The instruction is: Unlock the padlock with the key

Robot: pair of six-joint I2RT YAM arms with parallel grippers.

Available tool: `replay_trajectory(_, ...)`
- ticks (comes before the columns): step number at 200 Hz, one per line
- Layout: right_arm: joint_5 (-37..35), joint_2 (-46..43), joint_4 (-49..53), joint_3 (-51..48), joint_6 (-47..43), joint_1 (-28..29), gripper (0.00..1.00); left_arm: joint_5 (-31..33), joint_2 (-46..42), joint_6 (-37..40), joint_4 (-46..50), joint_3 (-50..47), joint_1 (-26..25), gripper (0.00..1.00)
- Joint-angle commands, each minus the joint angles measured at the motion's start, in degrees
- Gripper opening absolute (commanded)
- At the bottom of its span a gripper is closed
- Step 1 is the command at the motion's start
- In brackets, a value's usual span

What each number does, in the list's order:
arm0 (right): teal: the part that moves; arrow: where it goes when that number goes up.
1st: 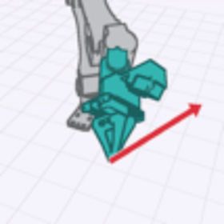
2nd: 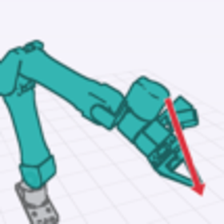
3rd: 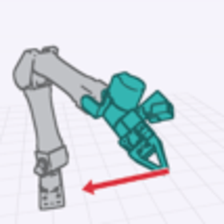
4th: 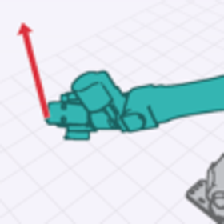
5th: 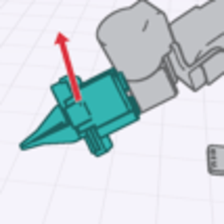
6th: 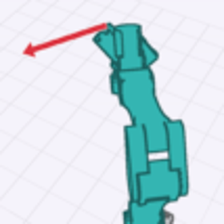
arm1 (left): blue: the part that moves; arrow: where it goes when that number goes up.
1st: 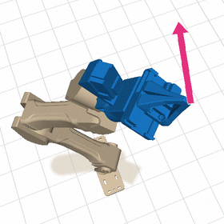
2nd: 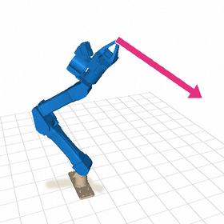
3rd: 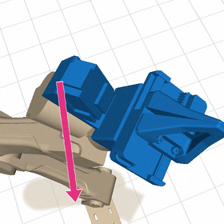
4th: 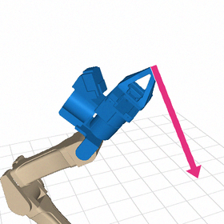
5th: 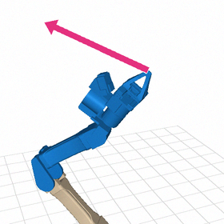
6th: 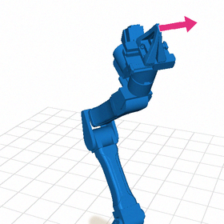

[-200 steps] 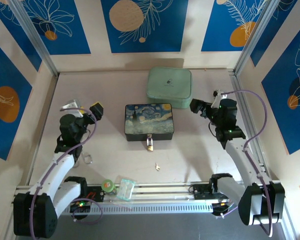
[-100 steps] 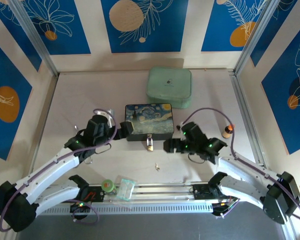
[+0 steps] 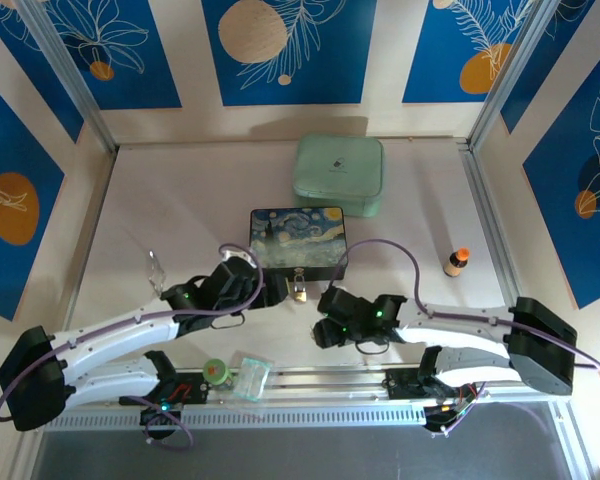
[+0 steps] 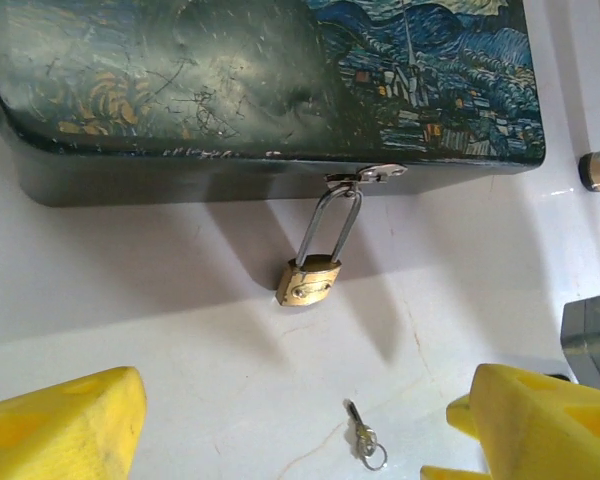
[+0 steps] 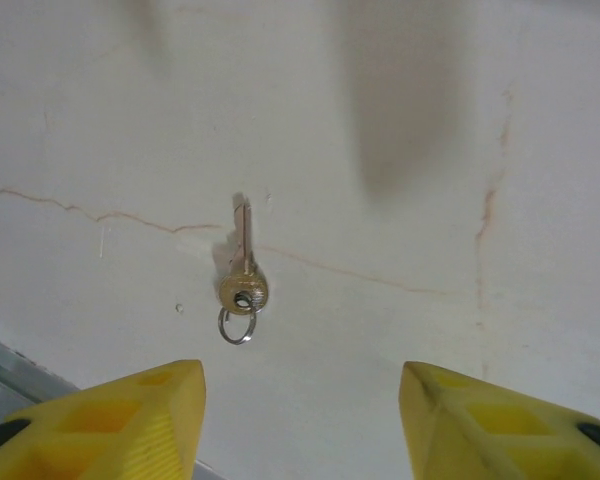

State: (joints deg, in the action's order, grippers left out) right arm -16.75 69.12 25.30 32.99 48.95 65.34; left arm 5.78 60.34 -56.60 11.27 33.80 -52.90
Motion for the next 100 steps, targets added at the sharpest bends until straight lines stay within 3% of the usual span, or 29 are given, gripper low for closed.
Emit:
replay_trajectory(1, -1.8, 3.1, -1.9, 3.3, 0.7, 1.5, 0.49, 2.8, -1.6, -3.3, -1.7, -1.7, -0.6, 0.82)
replay_trajectory(100, -4.3, 14.1, 4.0, 10.8, 2.2, 4.0, 0.38, 3.3, -2.8, -4.0, -1.2, -2.9, -0.6, 0.82)
